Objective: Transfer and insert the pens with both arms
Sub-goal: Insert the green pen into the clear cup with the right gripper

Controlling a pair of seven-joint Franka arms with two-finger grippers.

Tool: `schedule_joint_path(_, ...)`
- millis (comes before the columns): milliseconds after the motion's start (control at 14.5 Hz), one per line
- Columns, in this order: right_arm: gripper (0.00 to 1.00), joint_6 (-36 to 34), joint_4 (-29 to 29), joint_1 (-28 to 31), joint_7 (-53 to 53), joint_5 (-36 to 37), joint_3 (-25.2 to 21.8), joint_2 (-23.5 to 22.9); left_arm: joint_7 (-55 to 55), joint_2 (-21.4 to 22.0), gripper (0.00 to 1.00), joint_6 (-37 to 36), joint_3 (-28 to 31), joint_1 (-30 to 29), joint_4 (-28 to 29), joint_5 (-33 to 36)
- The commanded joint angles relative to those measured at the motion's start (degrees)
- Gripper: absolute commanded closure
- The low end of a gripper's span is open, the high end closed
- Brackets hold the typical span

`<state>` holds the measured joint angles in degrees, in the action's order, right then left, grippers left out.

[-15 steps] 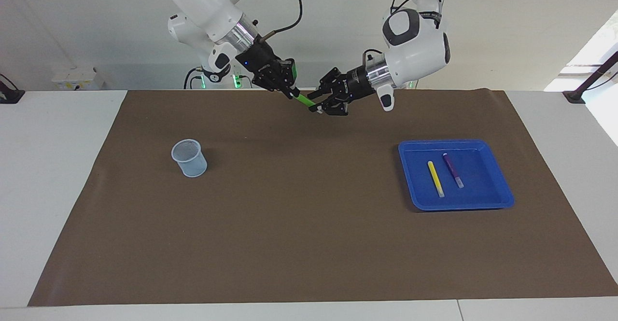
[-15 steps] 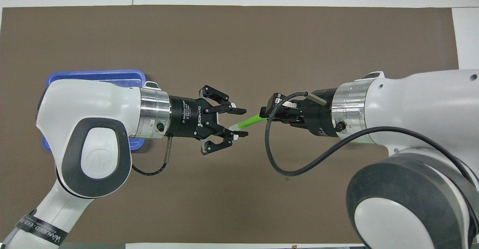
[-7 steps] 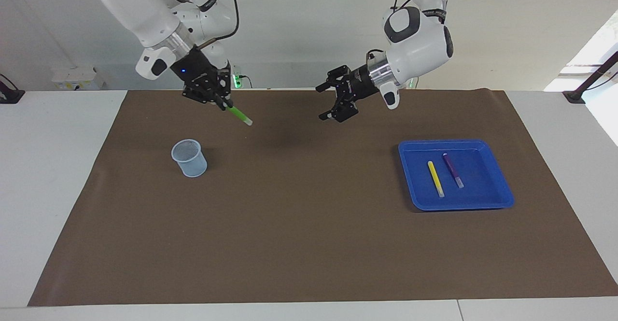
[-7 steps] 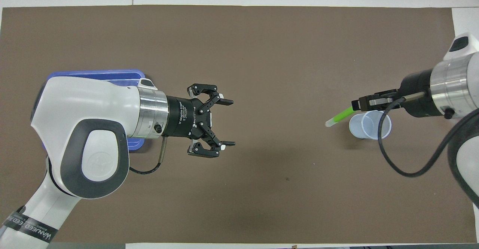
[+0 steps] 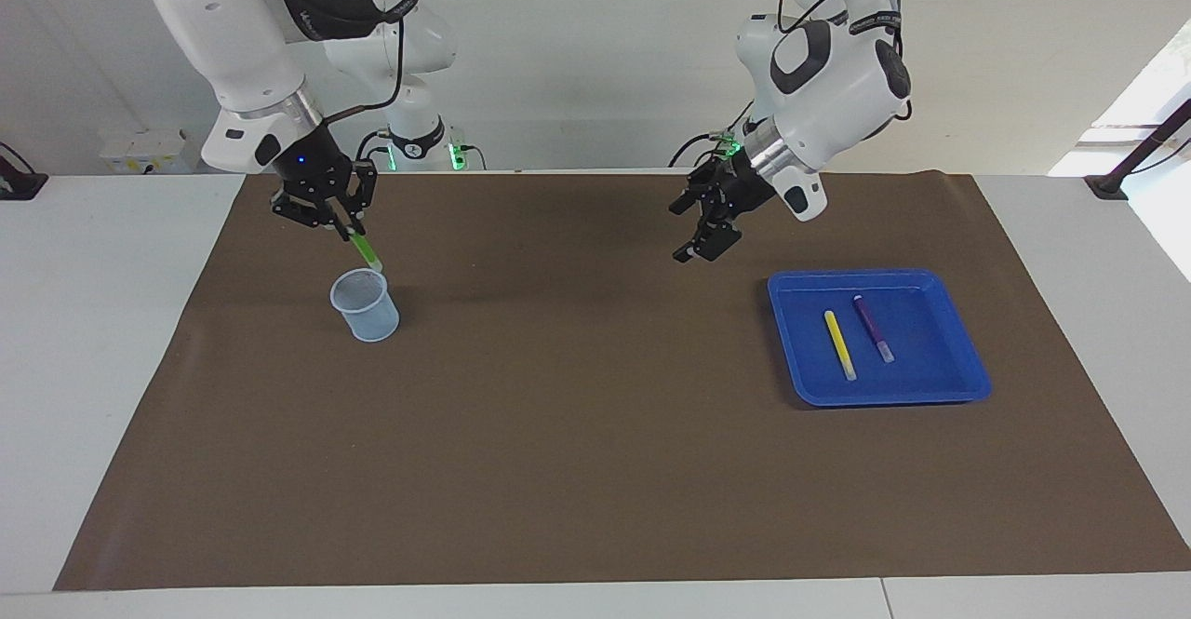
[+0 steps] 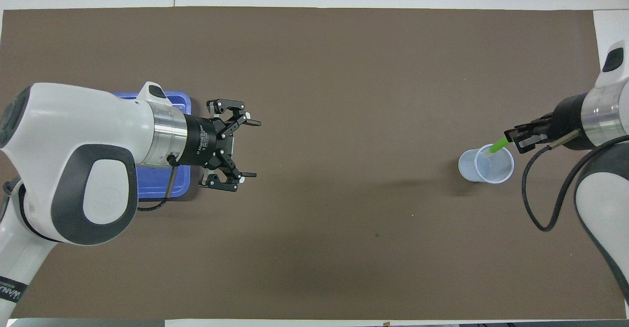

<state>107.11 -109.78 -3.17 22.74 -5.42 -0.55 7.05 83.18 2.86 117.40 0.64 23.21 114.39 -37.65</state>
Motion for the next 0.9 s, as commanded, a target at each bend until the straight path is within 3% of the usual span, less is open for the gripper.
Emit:
schedule_joint_path(0, 1.0, 8.5, -8.2, 1.2, 2.7, 3.1, 0.7, 0.9, -11.3, 1.0, 0.0, -3.4, 0.1, -3.0, 0.8, 5.5)
schedule_joint_path(69, 1.0, 9.9, -8.3, 1.0, 5.6, 8.1, 0.8, -1.5, -14.0, 0.9, 0.0, -3.4, 0.1, -3.7, 0.9, 7.9)
schedule_joint_path(207, 1.0, 9.2, -7.1, 0.8, 8.5, 11.4, 0.8, -3.5, -22.3, 0.7, 0.0, -3.8, 0.0, -7.3, 1.4, 12.6)
schedule_joint_path(758, 0.99, 7.8, -8.6, 1.1, 8.0, 11.1, 0.9, -2.8, -63.3, -3.0, 0.0, -3.5, 0.1, -20.6, 1.6, 19.2)
schedule_joint_path(827, 0.8, 7.8, -8.6, 1.1, 8.0, 11.0, 0.9, -2.7, -67.1, -3.6, 0.0, -2.9, 0.1, -21.5, 1.6, 20.0)
